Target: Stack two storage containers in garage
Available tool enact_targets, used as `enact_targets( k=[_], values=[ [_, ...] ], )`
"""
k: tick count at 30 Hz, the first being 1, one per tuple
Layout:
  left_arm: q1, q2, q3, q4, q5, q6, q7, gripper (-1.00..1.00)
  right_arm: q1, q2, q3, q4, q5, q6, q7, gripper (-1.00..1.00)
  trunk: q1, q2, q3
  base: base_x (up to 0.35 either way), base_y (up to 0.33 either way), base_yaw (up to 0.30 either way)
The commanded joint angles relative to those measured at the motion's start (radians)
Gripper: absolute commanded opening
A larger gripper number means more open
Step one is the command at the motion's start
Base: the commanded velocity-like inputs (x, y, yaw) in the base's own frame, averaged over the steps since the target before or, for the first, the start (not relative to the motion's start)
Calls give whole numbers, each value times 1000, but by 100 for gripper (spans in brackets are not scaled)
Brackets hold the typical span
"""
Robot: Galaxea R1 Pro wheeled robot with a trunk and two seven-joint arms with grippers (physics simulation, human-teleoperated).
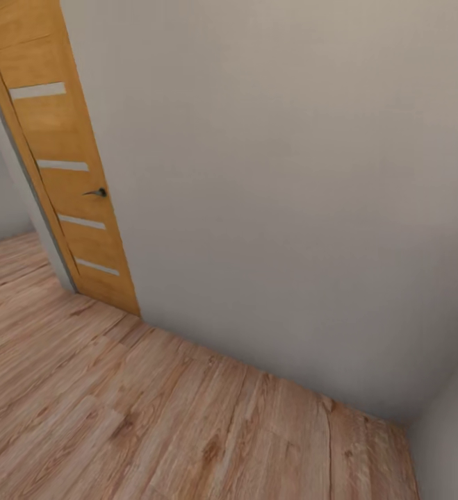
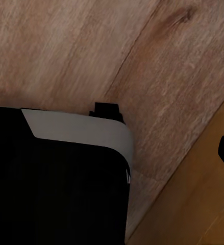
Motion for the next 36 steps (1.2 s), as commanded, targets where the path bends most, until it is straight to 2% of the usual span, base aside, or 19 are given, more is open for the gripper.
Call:
enact_targets(
  k=[1,21,36],
  values=[
    [-1,0,-1,0,10,4,-4,100,-1,1,8,3,-9,-6,-1,100,1,0,-1,305,0,257],
    [-1,0,-1,0,10,4,-4,100,-1,1,8,3,-9,-6,-1,100,1,0,-1,295,0,258],
    [-1,0,0,0,10,4,-4,100,0,1,8,3,-9,-6,-1,100,1,0,-1,19,0,267]
  ],
)
